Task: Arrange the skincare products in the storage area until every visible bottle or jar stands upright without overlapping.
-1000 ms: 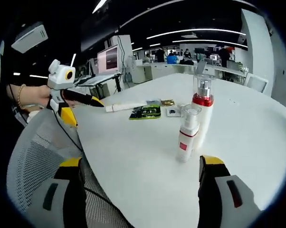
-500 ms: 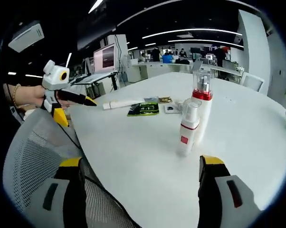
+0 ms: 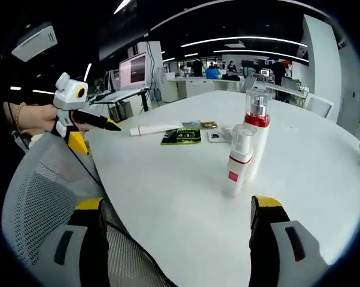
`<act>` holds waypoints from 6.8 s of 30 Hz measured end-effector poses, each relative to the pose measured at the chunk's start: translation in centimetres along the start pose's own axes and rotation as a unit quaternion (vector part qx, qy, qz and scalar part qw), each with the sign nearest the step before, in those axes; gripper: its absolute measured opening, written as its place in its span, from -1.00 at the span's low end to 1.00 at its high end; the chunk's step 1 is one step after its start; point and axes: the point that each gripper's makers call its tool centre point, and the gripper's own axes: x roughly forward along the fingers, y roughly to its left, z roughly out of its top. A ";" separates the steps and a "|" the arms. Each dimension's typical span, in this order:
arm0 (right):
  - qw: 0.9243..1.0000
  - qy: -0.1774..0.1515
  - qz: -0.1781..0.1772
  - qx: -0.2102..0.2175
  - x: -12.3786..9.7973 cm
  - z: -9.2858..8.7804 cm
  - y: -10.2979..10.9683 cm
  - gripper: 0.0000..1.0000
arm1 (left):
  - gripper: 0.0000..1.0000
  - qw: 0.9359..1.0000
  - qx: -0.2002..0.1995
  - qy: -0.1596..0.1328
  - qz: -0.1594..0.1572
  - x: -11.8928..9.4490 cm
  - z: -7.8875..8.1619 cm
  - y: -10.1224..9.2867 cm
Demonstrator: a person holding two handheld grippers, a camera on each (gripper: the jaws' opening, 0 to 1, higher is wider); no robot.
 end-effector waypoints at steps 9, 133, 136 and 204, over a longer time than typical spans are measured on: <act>1.000 0.005 0.007 -0.001 0.1 -0.4 0.2 0.99 | 0.91 1.000 0.001 0.005 0.000 0.1 -0.2 -0.2; 0.998 0.045 -0.028 0.024 -0.1 -1.4 -1.2 0.94 | 0.07 0.938 0.095 0.321 0.088 8.8 2.1 20.6; 0.998 0.046 -0.027 0.026 0.0 -1.5 -1.2 0.93 | 0.02 0.935 0.095 0.331 0.085 9.3 2.2 20.6; 0.998 0.037 0.012 -0.047 0.2 0.0 1.3 0.89 | -0.39 0.976 0.031 0.195 0.097 5.4 6.4 13.6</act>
